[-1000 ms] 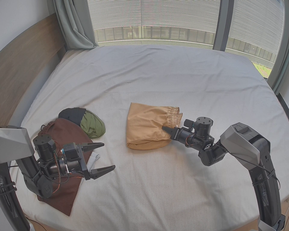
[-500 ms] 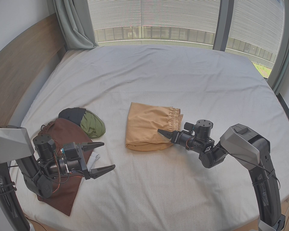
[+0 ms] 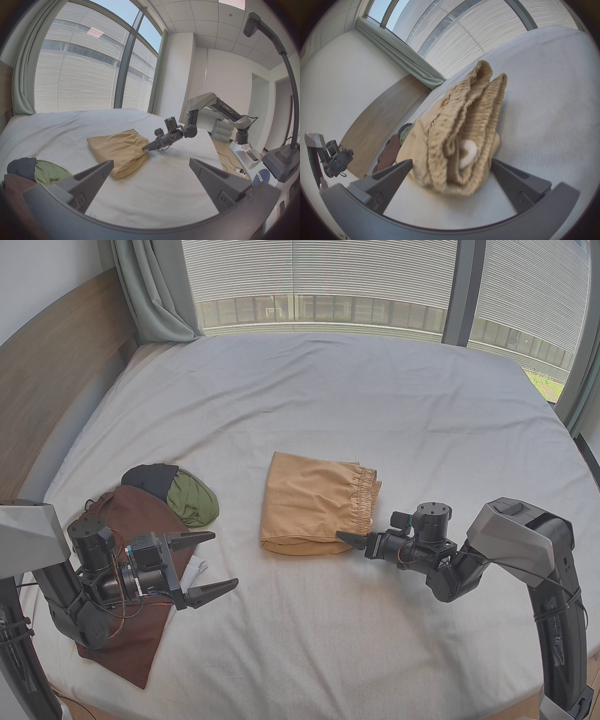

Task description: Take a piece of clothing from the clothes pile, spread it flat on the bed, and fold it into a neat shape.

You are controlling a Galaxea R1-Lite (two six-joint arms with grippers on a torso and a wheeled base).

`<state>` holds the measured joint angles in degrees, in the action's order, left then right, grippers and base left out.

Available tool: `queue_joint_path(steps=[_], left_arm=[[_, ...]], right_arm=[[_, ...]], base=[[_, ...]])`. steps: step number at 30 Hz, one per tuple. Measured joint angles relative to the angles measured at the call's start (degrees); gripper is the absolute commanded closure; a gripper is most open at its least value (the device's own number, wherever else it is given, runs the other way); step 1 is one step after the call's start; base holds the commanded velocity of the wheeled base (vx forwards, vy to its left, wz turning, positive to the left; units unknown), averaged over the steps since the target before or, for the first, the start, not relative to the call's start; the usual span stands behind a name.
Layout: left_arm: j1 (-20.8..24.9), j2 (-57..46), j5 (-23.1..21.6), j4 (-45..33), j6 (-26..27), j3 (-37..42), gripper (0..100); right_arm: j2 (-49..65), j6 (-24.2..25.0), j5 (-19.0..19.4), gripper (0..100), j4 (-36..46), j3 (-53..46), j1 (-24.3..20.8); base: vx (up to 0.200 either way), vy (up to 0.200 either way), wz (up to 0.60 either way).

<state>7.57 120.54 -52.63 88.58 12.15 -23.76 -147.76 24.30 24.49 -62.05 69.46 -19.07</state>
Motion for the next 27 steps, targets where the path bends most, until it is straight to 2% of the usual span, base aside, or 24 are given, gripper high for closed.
queue_joint_path(steps=[10,16,21,27], left_arm=[[-0.1,0.0,0.0,0.0,0.1,0.0,0],[-0.1,0.0,0.0,0.0,0.2,0.0,0],[-0.1,0.0,0.0,0.0,0.2,-0.2,0],[0.0,0.1,0.0,0.0,0.2,-0.2,0]], right_arm=[[4.1,-2.7,0.4,0,-1.3,-10.4,-1.7],[7.1,-2.3,2.8,0,-0.9,-14.5,-3.4],[11.1,0.5,7.4,0,-1.1,-17.1,-4.4],[15.8,5.0,8.7,0,-2.1,-17.8,-4.9]], base=[[0.0,0.0,0.0],[0.0,0.0,0.0],[0.0,0.0,0.0],[0.0,0.0,0.0]])
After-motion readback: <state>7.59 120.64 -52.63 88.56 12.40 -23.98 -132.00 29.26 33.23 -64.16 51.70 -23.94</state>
